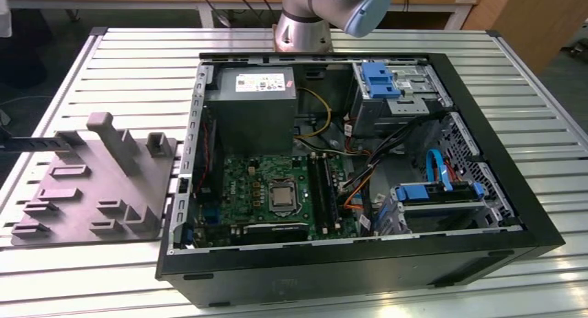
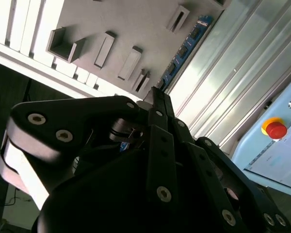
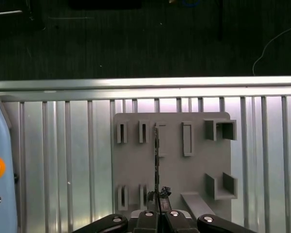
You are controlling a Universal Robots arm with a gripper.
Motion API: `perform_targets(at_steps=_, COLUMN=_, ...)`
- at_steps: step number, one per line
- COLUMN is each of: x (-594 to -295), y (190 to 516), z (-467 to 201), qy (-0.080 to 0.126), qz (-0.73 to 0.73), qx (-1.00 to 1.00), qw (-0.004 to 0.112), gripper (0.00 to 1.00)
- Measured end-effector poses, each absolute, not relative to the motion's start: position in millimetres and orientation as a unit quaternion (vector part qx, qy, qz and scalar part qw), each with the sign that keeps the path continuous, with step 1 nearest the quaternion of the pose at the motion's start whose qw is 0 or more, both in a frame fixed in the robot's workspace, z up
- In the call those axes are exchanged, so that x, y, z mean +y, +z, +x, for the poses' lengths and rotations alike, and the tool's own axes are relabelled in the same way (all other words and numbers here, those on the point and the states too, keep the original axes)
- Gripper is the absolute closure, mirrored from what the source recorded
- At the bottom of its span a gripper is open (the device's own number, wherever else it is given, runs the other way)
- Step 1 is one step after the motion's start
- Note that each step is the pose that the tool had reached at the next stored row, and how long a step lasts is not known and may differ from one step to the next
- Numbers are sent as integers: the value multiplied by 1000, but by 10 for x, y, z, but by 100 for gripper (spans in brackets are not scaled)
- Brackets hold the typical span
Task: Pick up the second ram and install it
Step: 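Pick up the second ram and move it above second insertion slot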
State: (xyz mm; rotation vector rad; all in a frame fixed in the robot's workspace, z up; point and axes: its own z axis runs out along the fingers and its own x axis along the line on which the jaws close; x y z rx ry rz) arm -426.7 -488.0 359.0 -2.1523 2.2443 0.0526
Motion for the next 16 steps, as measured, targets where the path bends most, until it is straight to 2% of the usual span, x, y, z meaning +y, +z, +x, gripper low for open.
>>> perform_targets(at_steps=16, x=-4858, y=3869, z=-4267, qy=17, qz=-692, qx=722, qw=16, gripper=89)
